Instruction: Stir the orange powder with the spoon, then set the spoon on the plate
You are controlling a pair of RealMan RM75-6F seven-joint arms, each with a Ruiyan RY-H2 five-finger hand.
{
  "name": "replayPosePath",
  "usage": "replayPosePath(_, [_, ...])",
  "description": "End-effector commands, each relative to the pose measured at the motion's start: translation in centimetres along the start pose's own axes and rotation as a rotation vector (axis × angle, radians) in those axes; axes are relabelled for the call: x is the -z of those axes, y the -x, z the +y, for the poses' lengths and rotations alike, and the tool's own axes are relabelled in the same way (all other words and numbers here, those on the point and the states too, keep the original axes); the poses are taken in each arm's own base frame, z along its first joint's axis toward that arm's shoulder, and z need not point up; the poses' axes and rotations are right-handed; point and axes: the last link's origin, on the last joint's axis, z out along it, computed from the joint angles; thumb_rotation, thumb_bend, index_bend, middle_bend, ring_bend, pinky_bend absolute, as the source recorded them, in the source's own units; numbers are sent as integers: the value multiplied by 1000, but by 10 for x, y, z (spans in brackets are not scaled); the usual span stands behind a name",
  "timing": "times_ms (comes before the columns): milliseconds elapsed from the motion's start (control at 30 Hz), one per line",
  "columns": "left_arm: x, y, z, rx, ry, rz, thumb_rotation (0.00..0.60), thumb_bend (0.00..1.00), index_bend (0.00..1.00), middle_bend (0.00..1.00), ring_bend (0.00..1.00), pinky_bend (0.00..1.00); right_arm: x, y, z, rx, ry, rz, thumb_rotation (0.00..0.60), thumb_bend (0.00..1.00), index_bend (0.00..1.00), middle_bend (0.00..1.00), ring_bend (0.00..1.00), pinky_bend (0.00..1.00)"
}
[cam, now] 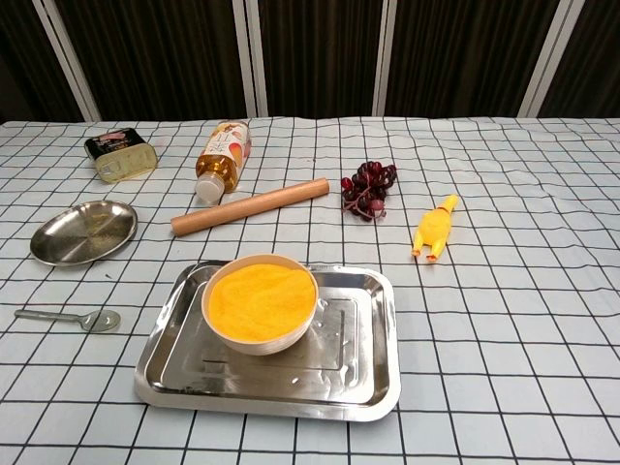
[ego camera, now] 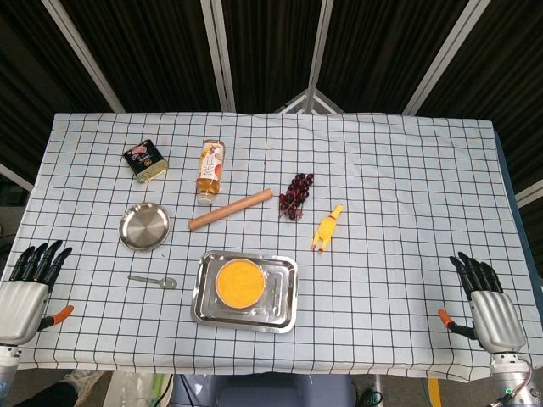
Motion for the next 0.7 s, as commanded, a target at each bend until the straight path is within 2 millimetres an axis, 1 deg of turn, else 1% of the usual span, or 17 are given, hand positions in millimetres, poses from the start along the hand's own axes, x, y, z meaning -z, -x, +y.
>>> replayPosePath(33, [0,0,0,0,0,-1,600,46,0,0,0,0,0,0,0,0,0,-1,600,317,0,0,0,0])
replayPosePath(467, [0,2,0,-2,-9,-21,600,46,0,0,0,0,-1,1,-2,2,-7,1,600,317,0,0,0,0])
replayPosePath(633, [-6,6,1,-4,-9,-53,600,49,0,0,0,0,-2,1,-1,-1,0,4,600,316,0,0,0,0])
replayPosePath(700, [-10,9,4,1,-5,-76,600,67,13,0,0,0,-2,0,0,-2,2,7,600,317,0,0,0,0])
